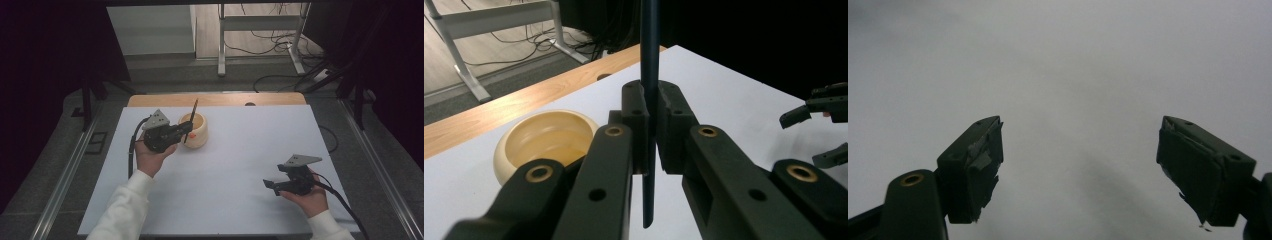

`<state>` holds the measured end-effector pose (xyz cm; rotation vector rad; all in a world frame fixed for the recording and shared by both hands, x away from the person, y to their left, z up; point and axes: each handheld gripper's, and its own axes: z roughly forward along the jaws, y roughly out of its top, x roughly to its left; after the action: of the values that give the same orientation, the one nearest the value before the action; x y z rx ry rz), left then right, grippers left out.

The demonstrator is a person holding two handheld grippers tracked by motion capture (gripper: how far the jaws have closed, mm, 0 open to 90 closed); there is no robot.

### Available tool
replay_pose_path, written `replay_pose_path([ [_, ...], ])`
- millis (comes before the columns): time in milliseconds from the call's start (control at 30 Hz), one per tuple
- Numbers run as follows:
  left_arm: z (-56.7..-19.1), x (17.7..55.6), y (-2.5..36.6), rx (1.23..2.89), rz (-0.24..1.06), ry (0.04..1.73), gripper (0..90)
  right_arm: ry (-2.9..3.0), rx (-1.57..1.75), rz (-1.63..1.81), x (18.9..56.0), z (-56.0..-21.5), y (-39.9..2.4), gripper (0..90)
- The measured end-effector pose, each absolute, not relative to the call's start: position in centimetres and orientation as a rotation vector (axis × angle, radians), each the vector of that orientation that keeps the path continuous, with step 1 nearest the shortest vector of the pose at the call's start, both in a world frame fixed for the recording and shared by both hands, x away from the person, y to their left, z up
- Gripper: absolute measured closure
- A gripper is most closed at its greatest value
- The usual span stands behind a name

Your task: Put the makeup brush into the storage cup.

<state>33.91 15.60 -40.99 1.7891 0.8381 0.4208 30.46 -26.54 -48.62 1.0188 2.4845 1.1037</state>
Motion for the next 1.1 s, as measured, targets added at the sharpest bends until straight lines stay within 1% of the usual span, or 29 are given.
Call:
replay_pose_path([
  [1100,-40.8,37.3,15.0,1.791,0.446,0.901,83.7,2.495,1.014,1.089,30.5,-48.8,-26.4,19.6],
])
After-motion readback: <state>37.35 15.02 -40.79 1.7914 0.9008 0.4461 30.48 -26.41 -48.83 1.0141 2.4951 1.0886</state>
